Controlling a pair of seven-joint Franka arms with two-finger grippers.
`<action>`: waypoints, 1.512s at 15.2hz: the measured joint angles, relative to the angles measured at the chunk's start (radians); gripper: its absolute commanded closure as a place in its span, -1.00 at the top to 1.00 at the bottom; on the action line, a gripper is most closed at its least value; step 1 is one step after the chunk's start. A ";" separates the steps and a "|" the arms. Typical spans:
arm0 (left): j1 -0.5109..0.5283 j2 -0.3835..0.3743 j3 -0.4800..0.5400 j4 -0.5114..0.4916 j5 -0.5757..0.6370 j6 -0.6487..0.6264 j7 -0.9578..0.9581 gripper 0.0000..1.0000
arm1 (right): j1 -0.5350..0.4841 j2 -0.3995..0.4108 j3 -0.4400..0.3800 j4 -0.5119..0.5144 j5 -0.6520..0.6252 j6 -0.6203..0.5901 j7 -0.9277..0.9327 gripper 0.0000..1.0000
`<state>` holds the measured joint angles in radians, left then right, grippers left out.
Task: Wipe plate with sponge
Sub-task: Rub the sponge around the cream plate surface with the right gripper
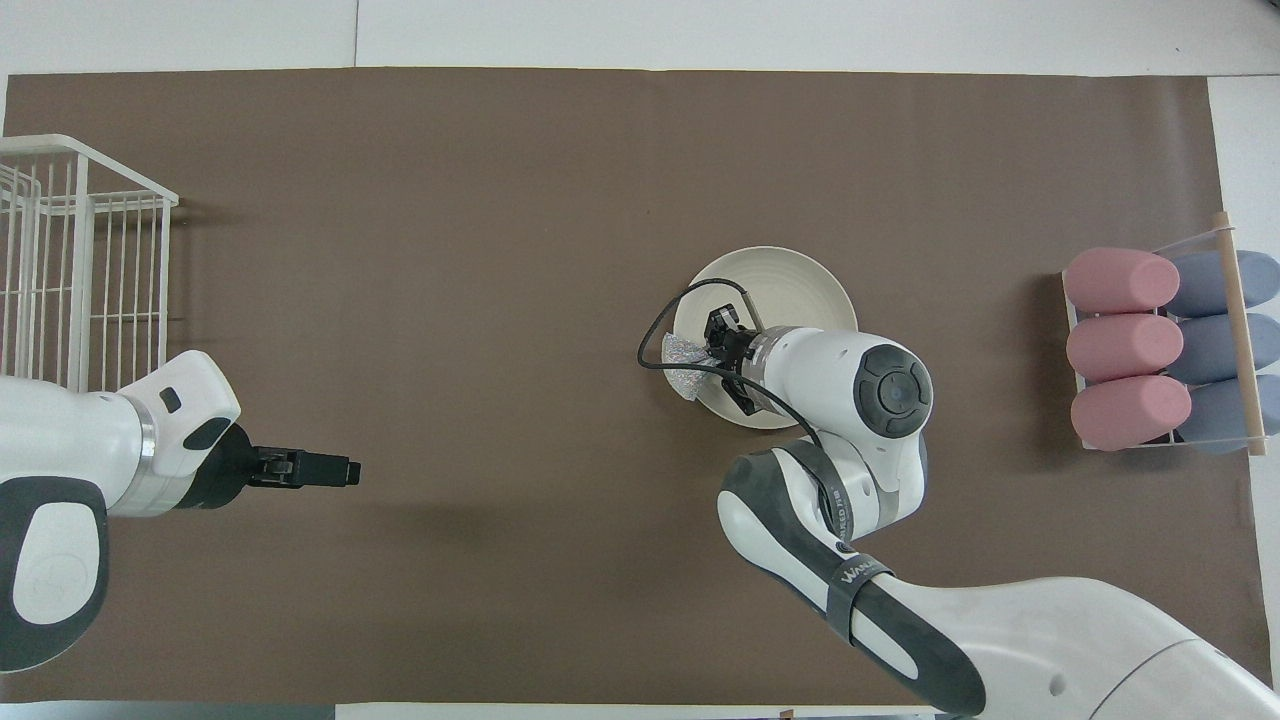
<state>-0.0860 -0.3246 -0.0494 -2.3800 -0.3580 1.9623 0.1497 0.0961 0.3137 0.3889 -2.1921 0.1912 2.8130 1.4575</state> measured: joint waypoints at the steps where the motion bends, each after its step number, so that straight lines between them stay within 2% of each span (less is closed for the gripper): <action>1: 0.000 0.000 0.000 0.000 0.000 0.002 0.000 1.00 | -0.001 0.000 0.000 0.000 0.001 0.000 -0.008 -1.00; 3: 0.000 0.000 0.000 0.000 0.000 0.004 0.000 1.00 | -0.013 0.000 0.003 0.000 0.007 0.000 -0.073 -1.00; 7: 0.000 0.002 0.000 0.000 0.000 0.007 -0.001 1.00 | -0.120 0.000 0.010 0.001 0.021 -0.002 -0.282 -1.00; 10: 0.000 0.003 0.000 0.000 0.000 0.009 -0.001 1.00 | -0.149 0.000 0.010 0.001 0.021 -0.005 -0.333 -1.00; 16: 0.000 0.004 0.001 0.000 0.000 0.012 -0.001 1.00 | -0.137 -0.002 0.006 -0.001 0.020 -0.004 -0.310 -1.00; 23: 0.000 0.004 0.001 0.000 0.000 0.013 -0.001 1.00 | -0.004 -0.005 0.000 -0.008 0.018 0.009 -0.057 -1.00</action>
<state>-0.0858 -0.3207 -0.0488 -2.3800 -0.3579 1.9752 0.1484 0.0916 0.3092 0.3887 -2.2001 0.2092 2.8220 1.4004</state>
